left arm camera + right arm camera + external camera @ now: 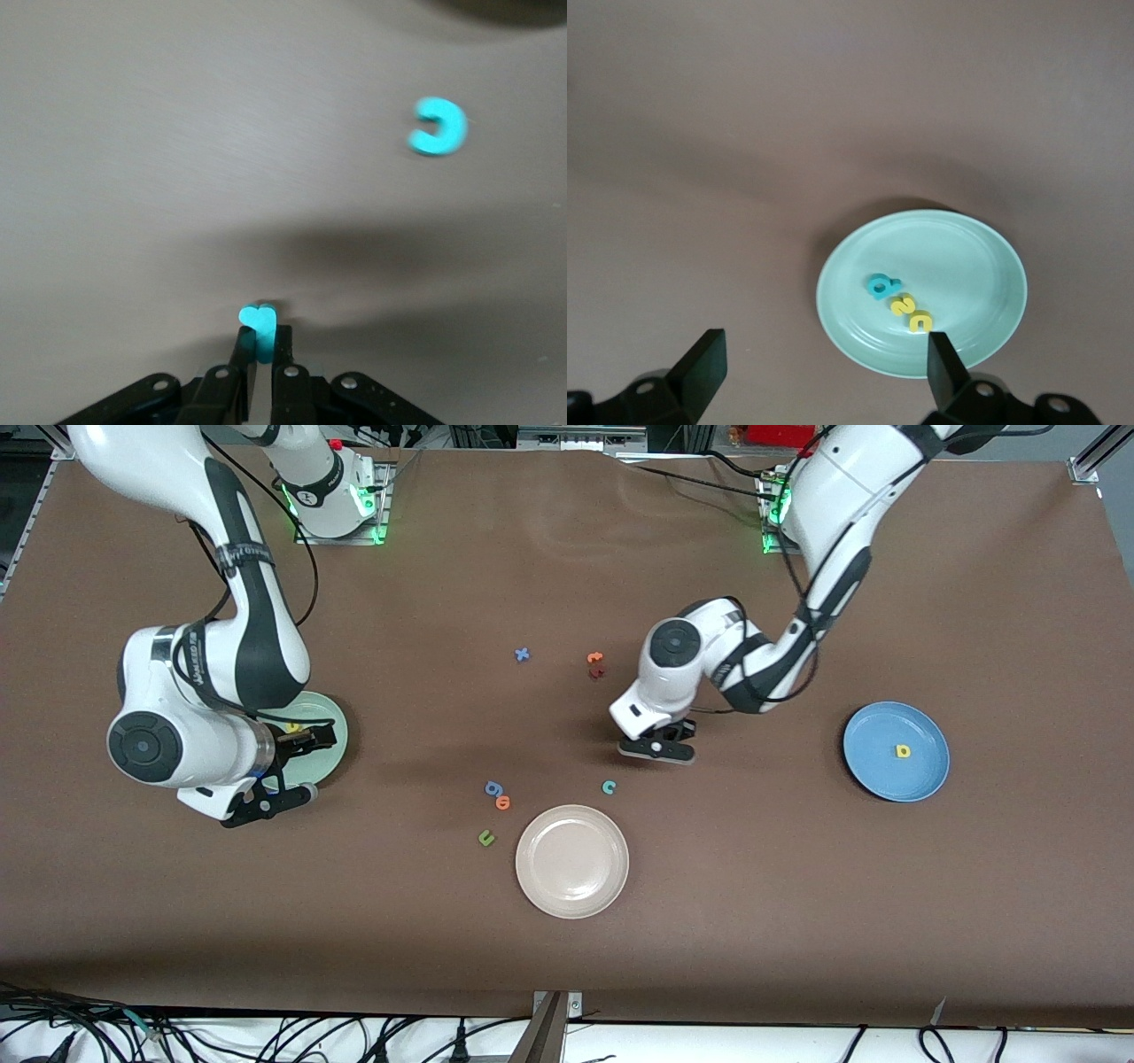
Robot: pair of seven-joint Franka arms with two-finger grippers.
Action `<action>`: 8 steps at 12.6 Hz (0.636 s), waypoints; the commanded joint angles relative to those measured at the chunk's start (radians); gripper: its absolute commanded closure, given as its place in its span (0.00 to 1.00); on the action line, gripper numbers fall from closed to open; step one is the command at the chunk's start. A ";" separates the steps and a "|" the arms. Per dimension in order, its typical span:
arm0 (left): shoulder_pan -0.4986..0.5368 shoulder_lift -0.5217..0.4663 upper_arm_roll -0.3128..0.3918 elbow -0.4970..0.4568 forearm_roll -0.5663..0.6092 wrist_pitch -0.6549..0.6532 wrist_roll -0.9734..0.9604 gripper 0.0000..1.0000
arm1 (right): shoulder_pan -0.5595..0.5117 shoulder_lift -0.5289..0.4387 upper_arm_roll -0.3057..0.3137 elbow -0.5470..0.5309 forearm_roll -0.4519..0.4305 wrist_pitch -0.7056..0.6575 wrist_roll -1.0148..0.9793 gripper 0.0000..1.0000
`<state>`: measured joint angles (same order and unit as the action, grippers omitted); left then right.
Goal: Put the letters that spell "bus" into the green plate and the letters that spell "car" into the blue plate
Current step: 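Release the cyan 1 into the blue plate while the right gripper returns to rest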
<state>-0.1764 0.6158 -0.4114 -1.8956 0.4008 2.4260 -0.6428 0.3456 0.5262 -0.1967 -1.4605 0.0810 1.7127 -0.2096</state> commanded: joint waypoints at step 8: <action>0.181 -0.295 0.271 -0.191 -0.329 -0.134 0.985 0.92 | -0.161 -0.386 0.187 -0.070 -0.091 -0.158 -0.017 0.00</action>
<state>0.0021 0.3734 -0.2068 -2.0394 0.1109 2.3037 0.1865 0.2821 0.2208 -0.1389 -1.4485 0.0499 1.5769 -0.2169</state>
